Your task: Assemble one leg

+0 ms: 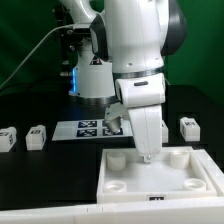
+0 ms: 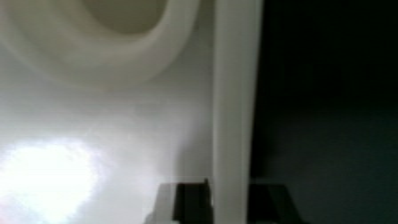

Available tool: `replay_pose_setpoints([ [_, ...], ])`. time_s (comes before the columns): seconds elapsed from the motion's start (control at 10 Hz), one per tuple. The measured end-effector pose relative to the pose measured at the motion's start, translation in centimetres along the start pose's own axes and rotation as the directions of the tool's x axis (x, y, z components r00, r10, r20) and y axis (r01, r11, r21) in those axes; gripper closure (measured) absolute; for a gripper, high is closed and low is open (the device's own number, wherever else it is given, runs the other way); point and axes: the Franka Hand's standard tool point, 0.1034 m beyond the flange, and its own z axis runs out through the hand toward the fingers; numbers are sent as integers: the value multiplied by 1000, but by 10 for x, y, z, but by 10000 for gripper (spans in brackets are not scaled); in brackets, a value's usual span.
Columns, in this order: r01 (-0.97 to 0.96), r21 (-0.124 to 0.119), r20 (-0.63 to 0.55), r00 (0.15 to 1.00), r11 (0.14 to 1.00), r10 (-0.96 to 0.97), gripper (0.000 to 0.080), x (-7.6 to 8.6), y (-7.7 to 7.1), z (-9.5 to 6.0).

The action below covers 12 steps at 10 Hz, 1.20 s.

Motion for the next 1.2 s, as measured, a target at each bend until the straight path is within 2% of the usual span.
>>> replay_pose_setpoints([
  [0.1,-6,-11,-4,1000,1000,6,741,0,0,0],
  [0.3,-17,-56,-19,1000,998,16,741,-2,-2,0],
  [0.7,-17,-52,-18,1000,998,16,742,-2,-2,0],
  [0.9,-17,-51,-18,1000,999,16,493,-2,-2,0],
  [1.0,-17,-51,-18,1000,999,16,493,-2,-2,0],
  [1.1,-17,-51,-18,1000,999,17,310,-2,-2,0],
  [1.2,-17,-51,-18,1000,999,17,199,-2,-2,0],
])
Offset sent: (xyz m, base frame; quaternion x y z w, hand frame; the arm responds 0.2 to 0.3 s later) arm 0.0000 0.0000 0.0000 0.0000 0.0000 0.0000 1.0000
